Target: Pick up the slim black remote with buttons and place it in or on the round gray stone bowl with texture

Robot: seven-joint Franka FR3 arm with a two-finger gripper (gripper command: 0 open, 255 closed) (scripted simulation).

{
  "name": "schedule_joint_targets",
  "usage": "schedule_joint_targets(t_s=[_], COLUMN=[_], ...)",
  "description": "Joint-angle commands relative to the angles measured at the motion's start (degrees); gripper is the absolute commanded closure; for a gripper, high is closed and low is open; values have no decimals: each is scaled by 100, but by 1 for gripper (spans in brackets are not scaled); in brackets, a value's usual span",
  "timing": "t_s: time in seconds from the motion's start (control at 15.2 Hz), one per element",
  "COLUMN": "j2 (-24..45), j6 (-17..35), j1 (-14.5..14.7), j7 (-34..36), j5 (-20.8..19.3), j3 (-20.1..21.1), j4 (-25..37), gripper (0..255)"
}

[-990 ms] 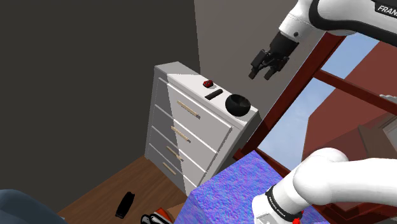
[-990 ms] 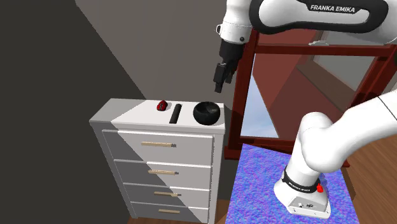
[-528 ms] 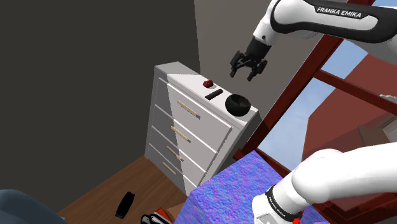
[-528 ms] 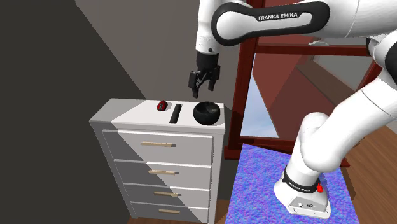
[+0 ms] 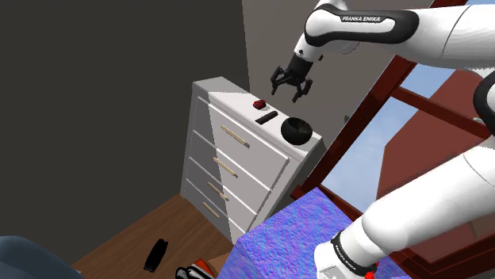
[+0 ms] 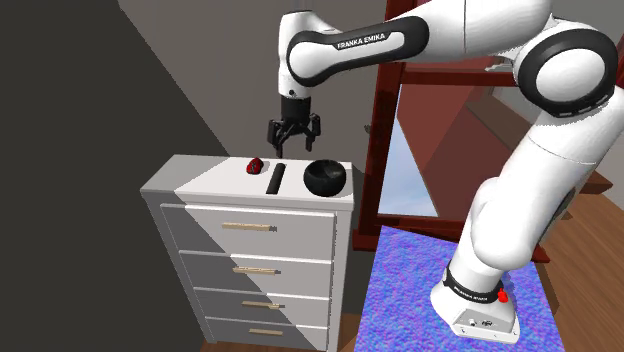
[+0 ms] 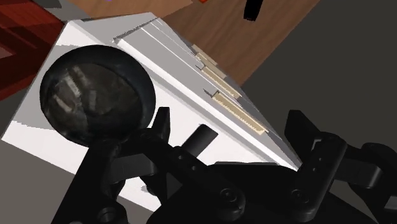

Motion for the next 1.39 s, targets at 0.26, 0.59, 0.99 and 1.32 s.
schedule_joint_targets(t_s=[0.26, 0.59, 0.99, 1.32], j2=[1269, 2304, 3526, 4338], j6=[196, 236, 176, 82], j1=[-172, -337, -592, -807], j7=[699, 1192, 1748, 2124], j5=[197, 427, 768, 1012], j3=[-145, -308, -492, -591], j4=[844, 1644, 2687, 3435], gripper=[0, 0, 0, 0])
